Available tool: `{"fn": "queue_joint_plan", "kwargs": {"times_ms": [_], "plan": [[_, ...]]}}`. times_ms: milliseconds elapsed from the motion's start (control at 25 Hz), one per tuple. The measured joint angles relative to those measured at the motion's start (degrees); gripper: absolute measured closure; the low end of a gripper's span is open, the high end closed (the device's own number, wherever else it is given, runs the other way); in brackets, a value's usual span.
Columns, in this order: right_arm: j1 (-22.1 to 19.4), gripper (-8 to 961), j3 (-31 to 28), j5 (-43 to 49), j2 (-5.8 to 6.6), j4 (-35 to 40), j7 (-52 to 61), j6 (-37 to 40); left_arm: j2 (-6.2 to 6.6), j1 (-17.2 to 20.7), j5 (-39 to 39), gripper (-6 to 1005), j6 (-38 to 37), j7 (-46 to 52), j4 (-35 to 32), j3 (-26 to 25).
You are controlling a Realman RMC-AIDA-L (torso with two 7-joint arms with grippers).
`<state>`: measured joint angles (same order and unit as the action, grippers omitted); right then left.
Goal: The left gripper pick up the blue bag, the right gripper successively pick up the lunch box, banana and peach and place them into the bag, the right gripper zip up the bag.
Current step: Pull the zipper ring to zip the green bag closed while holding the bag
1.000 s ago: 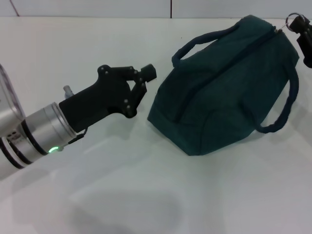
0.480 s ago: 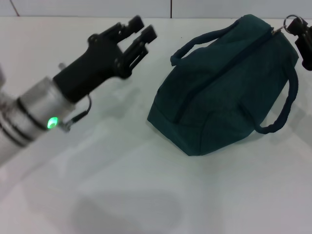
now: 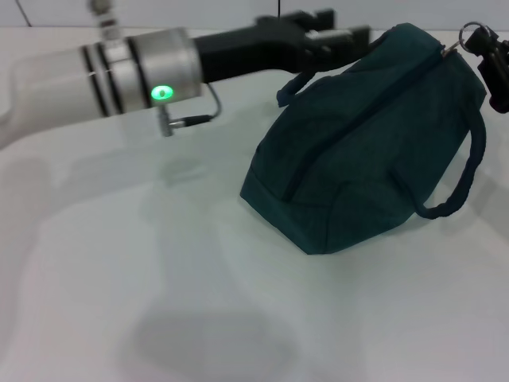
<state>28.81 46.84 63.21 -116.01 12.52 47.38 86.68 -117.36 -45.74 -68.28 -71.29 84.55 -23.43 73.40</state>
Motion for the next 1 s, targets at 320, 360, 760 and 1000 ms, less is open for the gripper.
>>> {"fn": "queue_joint_plan", "kwargs": {"times_ms": [320,360,760,1000], "plan": [[0.1,939,0.0,0.0,0.00,-0.5,-0.1,0.1,-1.83,-5.2,-8.2,141,5.7,6.8,-0.6,-0.1],[0.1,939,0.0,0.0,-0.03,-0.6,-0.1,0.1,-2.02,-5.6,-8.5,127,6.7,7.0,-0.6,-0.1],[0.2,939,0.0,0.1,-0.09,-1.5,-0.4,1.2,-2.54,-6.1,-8.4,188,11.4,8.2,-0.1,1.3],[0.2,939,0.0,0.1,-0.09,-1.9,-0.4,1.5,-2.85,-5.6,-8.4,328,12.1,7.3,0.0,1.6]]}}
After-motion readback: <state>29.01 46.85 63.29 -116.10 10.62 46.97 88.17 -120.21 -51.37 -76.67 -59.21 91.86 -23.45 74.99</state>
